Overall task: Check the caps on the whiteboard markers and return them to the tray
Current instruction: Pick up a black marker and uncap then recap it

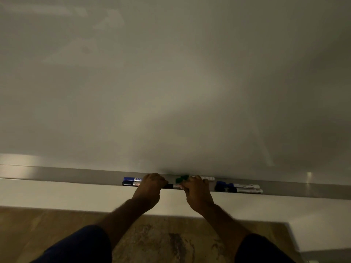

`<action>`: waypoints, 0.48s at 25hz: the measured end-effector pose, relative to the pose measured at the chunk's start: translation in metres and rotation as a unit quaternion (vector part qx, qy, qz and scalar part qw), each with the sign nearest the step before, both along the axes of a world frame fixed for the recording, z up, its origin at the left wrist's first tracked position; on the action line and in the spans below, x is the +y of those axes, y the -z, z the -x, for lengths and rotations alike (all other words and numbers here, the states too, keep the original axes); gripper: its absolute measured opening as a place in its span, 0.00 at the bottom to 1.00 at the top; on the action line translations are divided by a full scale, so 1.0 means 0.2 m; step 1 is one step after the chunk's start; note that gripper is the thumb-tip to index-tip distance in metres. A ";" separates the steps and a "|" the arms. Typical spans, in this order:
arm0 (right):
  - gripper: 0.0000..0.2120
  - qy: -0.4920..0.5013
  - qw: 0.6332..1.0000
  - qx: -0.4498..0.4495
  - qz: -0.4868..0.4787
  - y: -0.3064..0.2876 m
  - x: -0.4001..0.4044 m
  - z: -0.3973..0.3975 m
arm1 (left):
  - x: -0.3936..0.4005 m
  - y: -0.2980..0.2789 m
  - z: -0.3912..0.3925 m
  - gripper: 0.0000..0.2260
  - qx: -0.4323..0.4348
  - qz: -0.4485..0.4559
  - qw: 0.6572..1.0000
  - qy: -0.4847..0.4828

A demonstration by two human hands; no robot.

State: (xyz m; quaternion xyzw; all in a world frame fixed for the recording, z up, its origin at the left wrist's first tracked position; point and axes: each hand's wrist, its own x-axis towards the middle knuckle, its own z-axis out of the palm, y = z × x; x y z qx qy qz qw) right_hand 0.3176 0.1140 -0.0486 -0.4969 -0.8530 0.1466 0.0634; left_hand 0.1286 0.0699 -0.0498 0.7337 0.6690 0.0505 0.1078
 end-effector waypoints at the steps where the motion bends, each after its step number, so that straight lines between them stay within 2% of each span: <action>1: 0.12 -0.007 1.000 -0.007 -0.001 0.01 0.00 0.00 | 0.00 0.00 0.01 0.18 -0.001 -0.001 1.000 0.002; 5: 0.15 -0.024 1.000 -0.017 -0.003 0.02 0.00 0.02 | -0.01 0.01 0.02 0.19 -0.012 0.000 1.000 -0.004; 12: 0.12 -0.029 0.999 0.000 -0.023 0.03 -0.02 0.03 | -0.02 0.01 0.03 0.22 -0.017 -0.002 1.000 0.000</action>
